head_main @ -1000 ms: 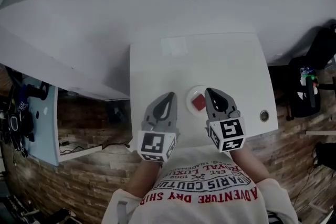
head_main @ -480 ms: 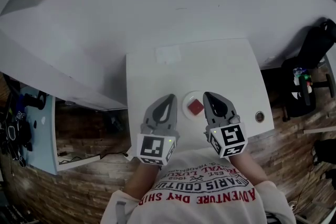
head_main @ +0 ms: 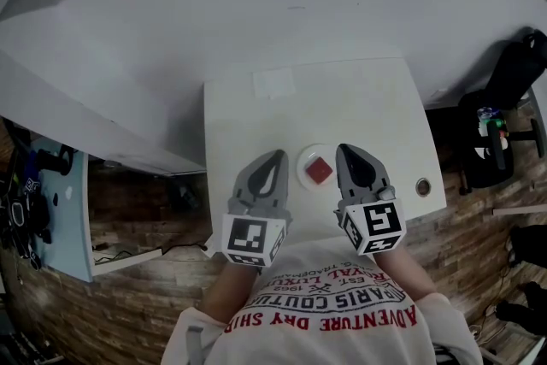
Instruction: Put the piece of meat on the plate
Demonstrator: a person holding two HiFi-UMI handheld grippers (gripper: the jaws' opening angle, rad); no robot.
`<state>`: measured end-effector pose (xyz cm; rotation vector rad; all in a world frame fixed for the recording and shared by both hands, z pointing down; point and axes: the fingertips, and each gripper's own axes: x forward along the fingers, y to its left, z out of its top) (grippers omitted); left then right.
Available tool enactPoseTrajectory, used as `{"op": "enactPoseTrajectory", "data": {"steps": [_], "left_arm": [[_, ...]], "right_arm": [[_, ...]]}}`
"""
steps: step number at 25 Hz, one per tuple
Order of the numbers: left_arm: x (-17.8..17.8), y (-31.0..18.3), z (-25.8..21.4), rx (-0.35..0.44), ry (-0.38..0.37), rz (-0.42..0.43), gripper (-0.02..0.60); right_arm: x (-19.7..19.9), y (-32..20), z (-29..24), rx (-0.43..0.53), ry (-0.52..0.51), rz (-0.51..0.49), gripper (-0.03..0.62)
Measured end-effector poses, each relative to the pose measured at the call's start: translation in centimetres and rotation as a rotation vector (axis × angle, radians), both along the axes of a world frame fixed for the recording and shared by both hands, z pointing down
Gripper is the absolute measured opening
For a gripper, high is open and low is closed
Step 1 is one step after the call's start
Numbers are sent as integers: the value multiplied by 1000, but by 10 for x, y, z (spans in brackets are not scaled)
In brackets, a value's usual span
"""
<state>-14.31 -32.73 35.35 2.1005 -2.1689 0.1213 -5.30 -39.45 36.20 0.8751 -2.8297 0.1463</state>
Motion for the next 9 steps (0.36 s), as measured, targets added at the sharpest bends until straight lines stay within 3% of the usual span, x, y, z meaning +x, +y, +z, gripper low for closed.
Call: {"op": "enactPoseTrajectory", "data": {"steps": [9], "left_arm": [[5, -5, 2, -1, -4, 6, 8]], "right_arm": [[7, -5, 0, 20, 2, 29, 12]]}}
